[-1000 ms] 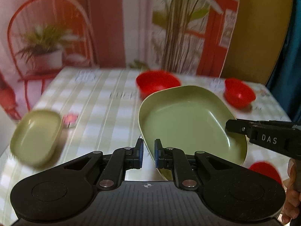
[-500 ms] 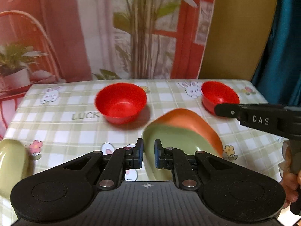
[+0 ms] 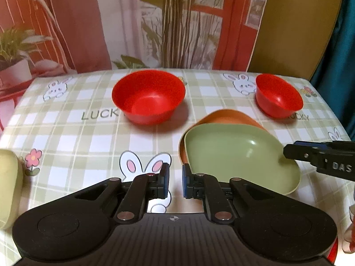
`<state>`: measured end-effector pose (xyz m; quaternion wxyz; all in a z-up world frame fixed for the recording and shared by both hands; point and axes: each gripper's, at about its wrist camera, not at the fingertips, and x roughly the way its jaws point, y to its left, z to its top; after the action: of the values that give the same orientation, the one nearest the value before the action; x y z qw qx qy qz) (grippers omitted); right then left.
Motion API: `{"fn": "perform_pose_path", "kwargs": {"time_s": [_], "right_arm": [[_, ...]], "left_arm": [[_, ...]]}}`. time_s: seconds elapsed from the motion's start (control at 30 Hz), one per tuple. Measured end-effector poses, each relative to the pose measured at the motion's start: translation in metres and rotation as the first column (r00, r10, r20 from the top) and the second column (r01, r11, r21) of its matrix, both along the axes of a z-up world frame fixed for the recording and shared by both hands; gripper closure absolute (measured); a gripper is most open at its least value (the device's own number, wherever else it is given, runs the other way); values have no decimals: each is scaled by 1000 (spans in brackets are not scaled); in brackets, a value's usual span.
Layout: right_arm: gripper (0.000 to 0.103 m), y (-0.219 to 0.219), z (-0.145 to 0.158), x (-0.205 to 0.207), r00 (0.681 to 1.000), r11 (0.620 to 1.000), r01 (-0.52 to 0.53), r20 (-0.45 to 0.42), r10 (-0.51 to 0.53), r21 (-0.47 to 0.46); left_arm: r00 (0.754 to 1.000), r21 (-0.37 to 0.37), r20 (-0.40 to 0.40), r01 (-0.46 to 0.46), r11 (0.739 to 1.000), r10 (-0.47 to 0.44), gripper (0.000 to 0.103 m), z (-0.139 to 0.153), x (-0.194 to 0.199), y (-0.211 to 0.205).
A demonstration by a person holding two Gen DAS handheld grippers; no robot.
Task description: Organize plates and bowls
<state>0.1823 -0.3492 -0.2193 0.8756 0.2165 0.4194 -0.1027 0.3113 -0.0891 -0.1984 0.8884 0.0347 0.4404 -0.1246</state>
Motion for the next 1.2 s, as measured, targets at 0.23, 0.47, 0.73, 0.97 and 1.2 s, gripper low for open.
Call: {"fn": "perform_pose_path", "kwargs": {"time_s": [0.23, 0.47, 0.73, 0.97, 1.2], "right_arm": [[82, 6, -4, -6, 1000, 997, -20, -9, 21, 69], [92, 3, -6, -4, 1000, 998, -5, -1, 5, 63], [93, 4, -8, 1, 1000, 999, -7, -2, 7, 44], [95, 1, -1, 9, 1000, 1000, -14, 18, 14, 10], [96, 4, 9, 28, 996, 984, -85, 23, 89, -159]], "left_arm": [[999, -20, -43, 2, 1000, -3, 90, -12, -1, -2], [997, -72, -39, -66, 995, 63, 90, -5, 2, 14], [998, -90, -38, -59, 994, 55, 90, -5, 15, 8], [998, -88, -42, -50, 995, 47, 93, -5, 10, 10], [999, -80, -48, -29, 996, 25, 94, -3, 4, 3]]}}
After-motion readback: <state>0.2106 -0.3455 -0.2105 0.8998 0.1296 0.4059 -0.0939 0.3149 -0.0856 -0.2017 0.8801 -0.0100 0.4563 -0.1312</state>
